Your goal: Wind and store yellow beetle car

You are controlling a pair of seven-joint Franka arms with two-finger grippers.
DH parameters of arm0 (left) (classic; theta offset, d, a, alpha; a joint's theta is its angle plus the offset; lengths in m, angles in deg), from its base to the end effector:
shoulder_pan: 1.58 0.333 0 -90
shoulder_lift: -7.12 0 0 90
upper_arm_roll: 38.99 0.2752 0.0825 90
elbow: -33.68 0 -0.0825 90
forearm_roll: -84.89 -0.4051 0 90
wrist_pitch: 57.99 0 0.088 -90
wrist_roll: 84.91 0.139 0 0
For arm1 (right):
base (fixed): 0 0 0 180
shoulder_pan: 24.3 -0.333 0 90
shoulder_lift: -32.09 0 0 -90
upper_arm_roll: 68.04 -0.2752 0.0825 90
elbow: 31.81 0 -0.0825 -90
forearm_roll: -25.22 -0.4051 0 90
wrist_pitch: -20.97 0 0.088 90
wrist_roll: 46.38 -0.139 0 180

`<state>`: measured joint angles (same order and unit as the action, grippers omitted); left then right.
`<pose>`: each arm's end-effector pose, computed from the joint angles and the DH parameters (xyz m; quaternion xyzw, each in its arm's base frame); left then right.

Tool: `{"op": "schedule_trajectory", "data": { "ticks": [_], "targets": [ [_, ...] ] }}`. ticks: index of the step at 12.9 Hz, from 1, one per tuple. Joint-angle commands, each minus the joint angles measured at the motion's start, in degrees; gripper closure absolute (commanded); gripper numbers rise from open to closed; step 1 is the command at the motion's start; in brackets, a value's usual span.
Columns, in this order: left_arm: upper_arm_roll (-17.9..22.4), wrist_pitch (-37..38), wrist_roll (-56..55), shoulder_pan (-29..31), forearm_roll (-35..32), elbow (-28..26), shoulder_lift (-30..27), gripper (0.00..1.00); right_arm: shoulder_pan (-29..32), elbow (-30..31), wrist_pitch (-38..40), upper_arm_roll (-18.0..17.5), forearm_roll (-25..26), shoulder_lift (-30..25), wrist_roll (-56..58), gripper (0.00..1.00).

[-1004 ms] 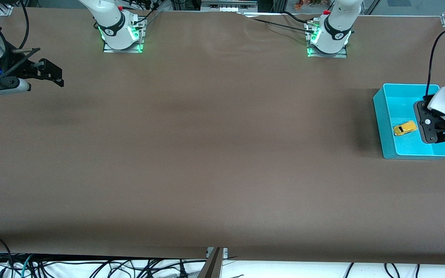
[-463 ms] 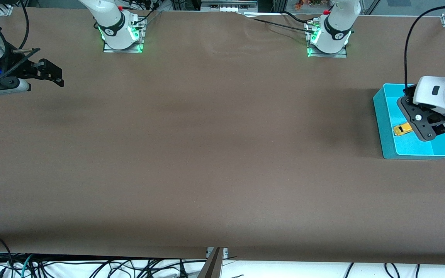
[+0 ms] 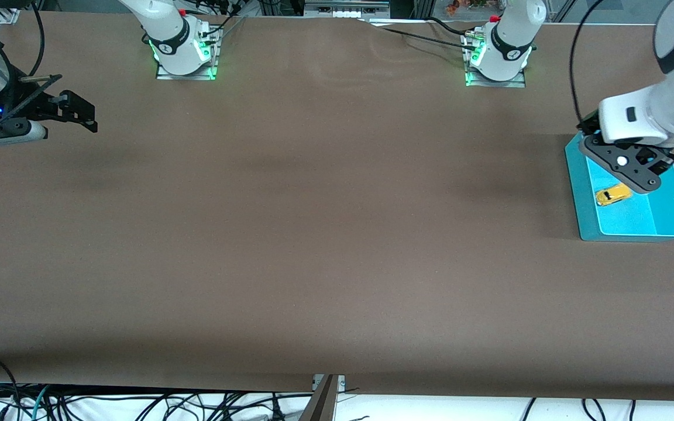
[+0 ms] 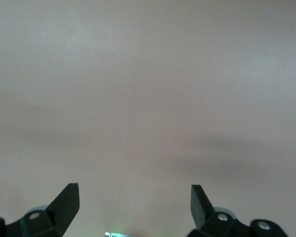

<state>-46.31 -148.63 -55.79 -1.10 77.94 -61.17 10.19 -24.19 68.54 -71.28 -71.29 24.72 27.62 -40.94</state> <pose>0.5775 -0.0513 0.4814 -0.9463 0.3120 0.0730 0.0438 0.5503 0.0321 0.5100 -0.9967 -0.0743 0.0317 0.0028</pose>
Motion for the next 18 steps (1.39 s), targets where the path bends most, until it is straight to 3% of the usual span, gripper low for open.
{"op": "schedule_trajectory", "data": {
  "ticks": [1, 5, 7, 18],
  "targets": [
    [2.7, -10.1, -14.4, -1.2, 5.1, -8.3, -6.0, 0.00, -0.4, -1.2, 0.7, 0.3, -0.3, 0.3, -0.3, 0.00],
    [3.0, -9.7, -21.6, 1.4, 5.5, -7.8, -7.6, 0.00, -0.4, -1.1, 0.8, 0.3, -0.3, 0.3, -0.3, 0.00],
    [3.2, -7.1, -22.1, 3.6, 10.3, -6.8, -7.3, 0.00, -0.4, -1.1, 0.8, 0.3, -0.3, 0.3, -0.3, 0.00],
    [3.2, -3.2, -24.6, 2.5, 6.0, -3.6, -6.0, 0.00, -0.3, -1.3, 0.7, 0.5, -0.4, 0.2, -0.3, 0.00]
  ]
}}
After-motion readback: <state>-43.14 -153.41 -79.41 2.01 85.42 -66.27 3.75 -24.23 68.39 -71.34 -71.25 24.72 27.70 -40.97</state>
